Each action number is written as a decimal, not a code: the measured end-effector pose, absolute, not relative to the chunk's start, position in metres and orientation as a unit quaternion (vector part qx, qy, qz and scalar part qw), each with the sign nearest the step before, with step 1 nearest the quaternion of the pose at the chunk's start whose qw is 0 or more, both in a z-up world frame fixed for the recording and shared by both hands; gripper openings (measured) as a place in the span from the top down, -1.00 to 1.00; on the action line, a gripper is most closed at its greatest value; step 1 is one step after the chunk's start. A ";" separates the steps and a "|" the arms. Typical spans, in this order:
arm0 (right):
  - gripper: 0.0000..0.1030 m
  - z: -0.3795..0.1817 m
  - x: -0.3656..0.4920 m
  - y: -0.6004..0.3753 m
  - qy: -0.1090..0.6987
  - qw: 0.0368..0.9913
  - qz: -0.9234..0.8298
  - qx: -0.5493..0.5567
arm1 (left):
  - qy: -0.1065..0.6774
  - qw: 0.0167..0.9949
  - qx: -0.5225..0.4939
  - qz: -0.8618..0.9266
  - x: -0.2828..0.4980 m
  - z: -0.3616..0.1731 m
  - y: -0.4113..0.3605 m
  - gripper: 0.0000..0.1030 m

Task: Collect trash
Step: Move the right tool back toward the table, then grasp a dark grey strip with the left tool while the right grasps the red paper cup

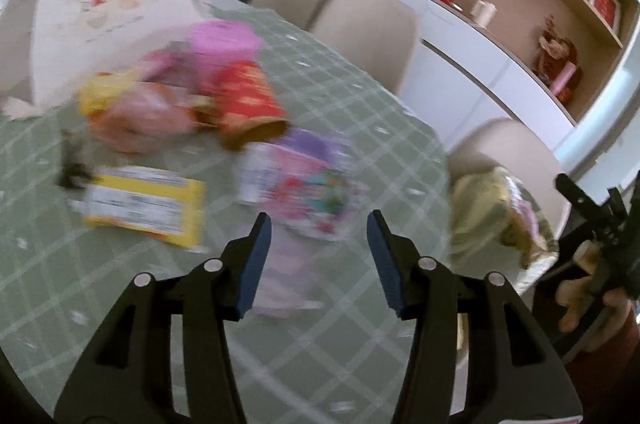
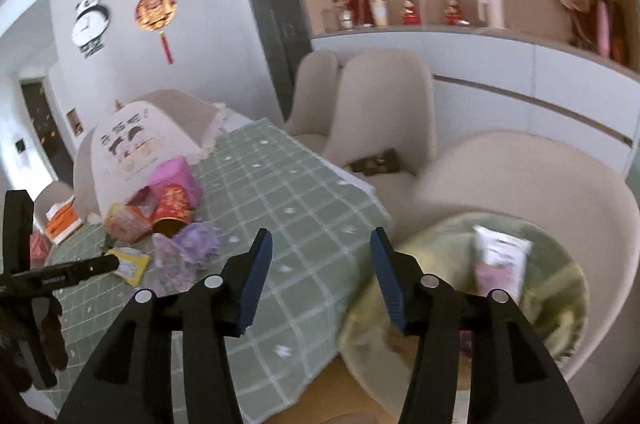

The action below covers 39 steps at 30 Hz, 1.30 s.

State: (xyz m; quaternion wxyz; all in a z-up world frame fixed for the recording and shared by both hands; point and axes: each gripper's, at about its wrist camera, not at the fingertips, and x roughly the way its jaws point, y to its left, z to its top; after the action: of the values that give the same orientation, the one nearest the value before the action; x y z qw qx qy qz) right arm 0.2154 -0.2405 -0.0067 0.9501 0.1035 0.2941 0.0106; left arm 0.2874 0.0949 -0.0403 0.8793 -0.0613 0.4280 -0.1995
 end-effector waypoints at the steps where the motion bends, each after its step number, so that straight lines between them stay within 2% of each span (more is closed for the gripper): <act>1: 0.06 -0.005 0.220 -0.231 0.303 0.948 0.016 0.096 | 0.425 0.882 -0.062 -0.192 0.290 -0.041 0.109 0.08; 6: 0.06 -0.016 0.245 -0.180 0.359 0.925 0.055 0.107 | 0.416 0.893 -0.091 -0.148 0.313 -0.050 0.197 0.07; 11: 0.06 -0.030 0.244 -0.131 0.371 0.923 0.050 0.092 | 0.417 0.891 -0.130 -0.121 0.337 -0.071 0.264 0.07; 17: 0.06 -0.040 0.245 -0.095 0.400 0.915 0.025 0.055 | 0.435 0.886 -0.124 -0.104 0.379 -0.098 0.302 0.06; 22: 0.06 -0.049 0.247 -0.096 0.412 0.911 -0.010 0.029 | 0.453 0.875 -0.146 -0.084 0.408 -0.119 0.303 0.06; 28: 0.06 -0.054 0.267 -0.103 0.422 0.904 -0.053 0.033 | 0.470 0.867 -0.149 -0.070 0.408 -0.124 0.284 0.06; 34: 0.06 -0.059 0.308 -0.086 0.440 0.897 0.011 0.043 | 0.470 0.868 -0.119 -0.107 0.380 -0.116 0.264 0.27; 39: 0.06 -0.063 0.334 -0.061 0.449 0.890 0.071 0.027 | 0.467 0.862 -0.127 -0.149 0.363 -0.106 0.263 0.33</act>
State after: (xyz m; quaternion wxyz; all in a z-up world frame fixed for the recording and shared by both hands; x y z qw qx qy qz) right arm 0.3335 -0.0607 -0.0630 0.8902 0.0275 0.4492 0.0711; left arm 0.3629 0.2626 -0.1057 0.8625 -0.1269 0.4667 -0.1493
